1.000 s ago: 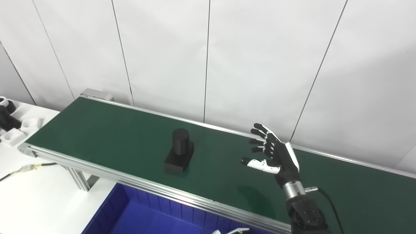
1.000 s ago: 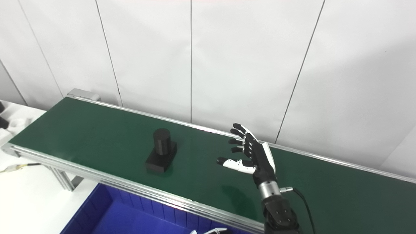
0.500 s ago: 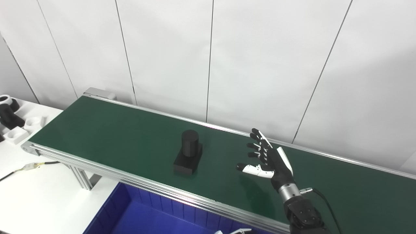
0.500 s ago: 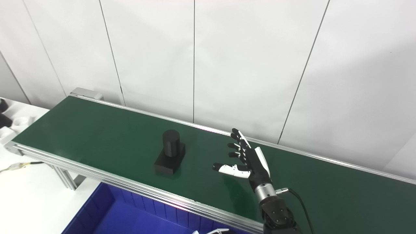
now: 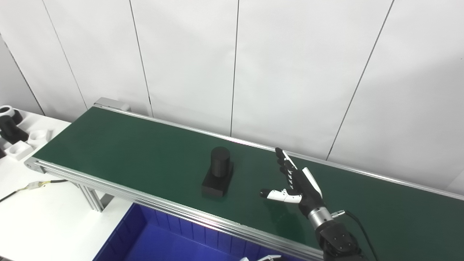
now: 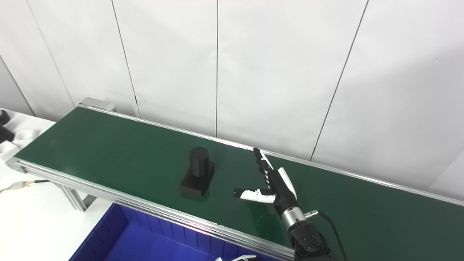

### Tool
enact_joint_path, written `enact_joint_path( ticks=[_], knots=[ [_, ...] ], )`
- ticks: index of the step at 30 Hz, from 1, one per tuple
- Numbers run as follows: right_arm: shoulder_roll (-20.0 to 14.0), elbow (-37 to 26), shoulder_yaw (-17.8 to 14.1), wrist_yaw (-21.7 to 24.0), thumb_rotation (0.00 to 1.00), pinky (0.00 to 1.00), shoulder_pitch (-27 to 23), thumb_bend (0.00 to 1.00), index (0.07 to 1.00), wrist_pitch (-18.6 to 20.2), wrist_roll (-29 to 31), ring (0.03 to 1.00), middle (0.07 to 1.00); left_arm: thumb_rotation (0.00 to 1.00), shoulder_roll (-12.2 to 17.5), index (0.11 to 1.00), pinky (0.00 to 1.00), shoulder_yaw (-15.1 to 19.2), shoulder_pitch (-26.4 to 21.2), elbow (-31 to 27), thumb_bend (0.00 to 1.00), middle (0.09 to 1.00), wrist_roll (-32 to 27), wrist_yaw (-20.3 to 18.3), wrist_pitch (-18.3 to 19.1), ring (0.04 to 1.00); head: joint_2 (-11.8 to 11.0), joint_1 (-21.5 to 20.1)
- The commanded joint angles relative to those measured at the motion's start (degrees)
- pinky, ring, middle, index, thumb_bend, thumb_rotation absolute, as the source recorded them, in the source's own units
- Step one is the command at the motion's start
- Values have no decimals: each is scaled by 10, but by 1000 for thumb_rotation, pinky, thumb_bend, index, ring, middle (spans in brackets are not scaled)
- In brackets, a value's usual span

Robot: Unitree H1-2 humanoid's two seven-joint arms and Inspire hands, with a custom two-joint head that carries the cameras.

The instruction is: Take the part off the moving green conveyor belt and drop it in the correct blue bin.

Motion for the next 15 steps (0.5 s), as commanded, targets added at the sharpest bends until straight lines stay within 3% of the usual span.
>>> enact_joint_path(
  ticks=[1, 15],
  knots=[
    [2, -18, 2, -5, 348, 975, -21, 1000, 998, -18, -1, 993, 1000, 414, -17, 819, 659, -10, -10, -21, 989, 821, 16, 2, -19, 773, 0, 0],
    [-4, -8, 3, -25, 355, 891, -26, 1000, 980, -18, -11, 973, 1000, 416, -16, 819, 667, -10, -11, -20, 989, 823, 13, -1, -19, 777, -1, -3]
  ],
)
